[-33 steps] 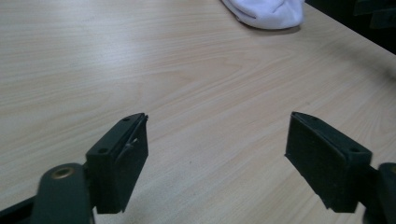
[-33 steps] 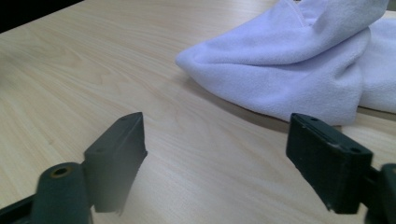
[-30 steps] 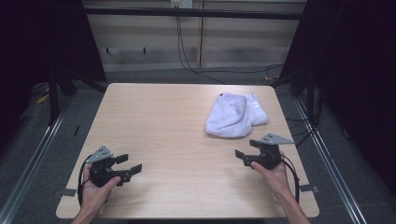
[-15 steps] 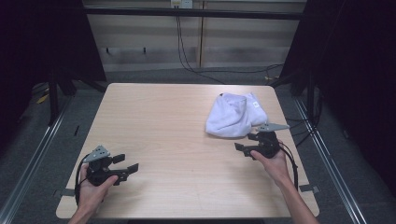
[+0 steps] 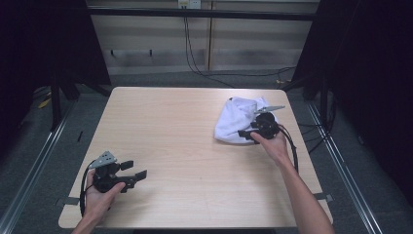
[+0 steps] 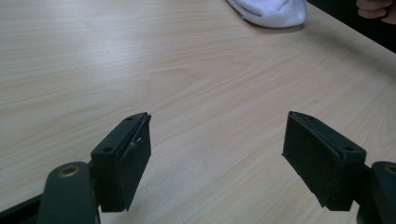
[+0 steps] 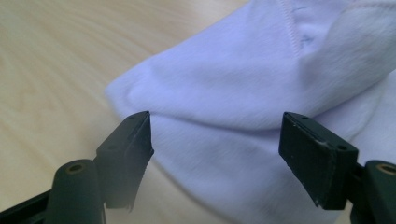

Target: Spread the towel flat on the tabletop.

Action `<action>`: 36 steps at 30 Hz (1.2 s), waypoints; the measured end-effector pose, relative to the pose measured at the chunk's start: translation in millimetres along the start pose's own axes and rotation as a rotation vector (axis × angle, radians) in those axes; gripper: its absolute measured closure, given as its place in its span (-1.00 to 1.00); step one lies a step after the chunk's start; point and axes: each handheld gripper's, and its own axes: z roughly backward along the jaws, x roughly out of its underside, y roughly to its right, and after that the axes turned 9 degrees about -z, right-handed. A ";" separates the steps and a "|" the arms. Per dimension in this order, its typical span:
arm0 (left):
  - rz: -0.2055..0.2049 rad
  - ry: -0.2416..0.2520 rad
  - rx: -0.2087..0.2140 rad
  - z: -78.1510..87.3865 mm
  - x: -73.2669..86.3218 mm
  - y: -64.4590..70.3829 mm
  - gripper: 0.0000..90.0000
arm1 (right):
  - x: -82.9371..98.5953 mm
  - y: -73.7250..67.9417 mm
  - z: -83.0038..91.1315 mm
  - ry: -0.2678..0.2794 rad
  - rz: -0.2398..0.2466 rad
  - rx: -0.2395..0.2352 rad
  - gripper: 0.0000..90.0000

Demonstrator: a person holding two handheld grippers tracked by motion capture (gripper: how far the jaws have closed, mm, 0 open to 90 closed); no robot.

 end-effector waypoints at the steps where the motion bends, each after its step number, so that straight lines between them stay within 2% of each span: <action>1: 0.007 -0.001 -0.010 -0.7 0.1 -0.9 -0.48 | -5.4 7.5 -8.3 -0.011 -0.004 0.014 -0.38; 2: 0.007 -0.001 -0.010 -0.7 0.1 -0.9 -0.48 | -5.4 7.5 -8.3 -0.011 -0.004 0.014 -0.38; 3: -0.001 0.005 -0.066 0.1 -2.5 -1.6 -0.47 | -7.5 13.8 -18.4 -0.033 0.022 0.045 -0.38; 4: 0.010 0.025 -0.090 1.6 -5.1 -2.2 -0.46 | -7.9 16.5 -22.8 -0.046 0.007 0.040 -0.40; 6: 0.033 0.048 -0.103 3.9 -7.9 -4.2 -0.46 | -8.4 21.2 -33.1 -0.056 -0.013 0.019 -0.43; 7: 0.024 0.043 -0.115 3.8 -8.4 -3.4 -0.46 | -8.4 21.4 -37.5 -0.058 -0.020 0.017 -0.46; 10: 0.041 0.036 -0.098 3.1 -8.7 -2.8 -0.48 | -7.9 19.4 -46.4 -0.066 -0.011 0.030 -0.48; 12: -0.010 -0.004 -0.094 -0.3 -10.7 0.8 -0.48 | -7.1 18.4 -48.6 -0.077 -0.015 0.036 -0.47; 13: 0.005 -0.002 -0.073 -2.3 -11.1 2.0 -0.46 | -8.0 16.8 -49.0 -0.113 0.002 0.062 -0.35; 14: -0.002 -0.007 -0.070 -3.1 -11.5 3.4 -0.46 | -7.6 17.0 -48.8 -0.115 0.010 0.068 -0.26; 16: -0.021 -0.018 -0.054 -3.7 -11.3 5.1 -0.46 | -3.2 16.5 -47.3 -0.087 0.016 0.083 -0.01; 17: -0.013 -0.015 -0.050 -4.4 -10.8 6.2 -0.46 | 0.9 16.4 -46.6 -0.059 0.020 0.083 0.07; 18: -0.014 -0.025 -0.026 -4.1 -10.3 6.3 -0.46 | 4.4 16.5 -44.6 -0.037 0.022 0.078 0.22; 21: 0.009 -0.027 0.022 -5.6 -9.6 6.1 -0.44 | 12.1 13.2 -36.2 -0.023 -0.004 0.053 0.48; 22: 0.009 -0.027 0.022 -5.6 -9.6 6.1 -0.44 | 12.1 13.2 -36.2 -0.023 -0.004 0.053 0.48; 23: 0.015 -0.032 0.044 -6.9 -9.6 5.1 -0.44 | 15.3 11.2 -33.7 -0.022 -0.010 0.043 0.52; 24: 0.027 -0.033 0.056 -6.9 -9.3 3.9 -0.44 | 24.4 7.0 -27.8 -0.012 -0.028 0.007 0.58; 25: 0.027 -0.033 0.056 -6.9 -9.3 3.9 -0.42 | 24.4 7.0 -27.8 -0.012 -0.028 0.007 0.58; 26: 0.045 -0.022 0.075 -5.9 -8.1 2.7 -0.42 | 27.4 5.6 -25.7 -0.011 -0.032 -0.007 0.59; 27: 0.044 -0.021 0.066 -4.6 -6.8 3.2 -0.39 | 35.2 -0.6 -19.8 -0.010 -0.048 -0.025 0.61; 28: 0.044 -0.021 0.066 -4.6 -6.8 3.2 -0.39 | 36.7 -3.4 -17.8 -0.017 -0.039 -0.026 0.61; 29: 0.064 -0.001 0.065 -1.4 -6.4 3.9 -0.40 | 39.2 -8.1 -14.8 -0.032 -0.023 -0.031 0.62; 31: 0.054 0.009 0.054 0.3 -8.1 4.9 -0.42 | 41.8 -15.3 -10.0 -0.059 -0.003 -0.033 0.62; 34: 0.054 0.000 0.045 -2.0 -10.6 4.5 -0.46 | 50.0 -23.3 -3.1 -0.064 0.025 -0.026 0.62; 35: 0.056 -0.006 0.044 -3.6 -10.6 4.4 -0.45 | 53.7 -24.2 -1.4 -0.050 0.024 -0.027 0.61; 36: 0.059 -0.014 0.047 -4.3 -10.6 5.1 -0.42 | 57.4 -24.1 0.5 -0.043 0.002 -0.046 0.61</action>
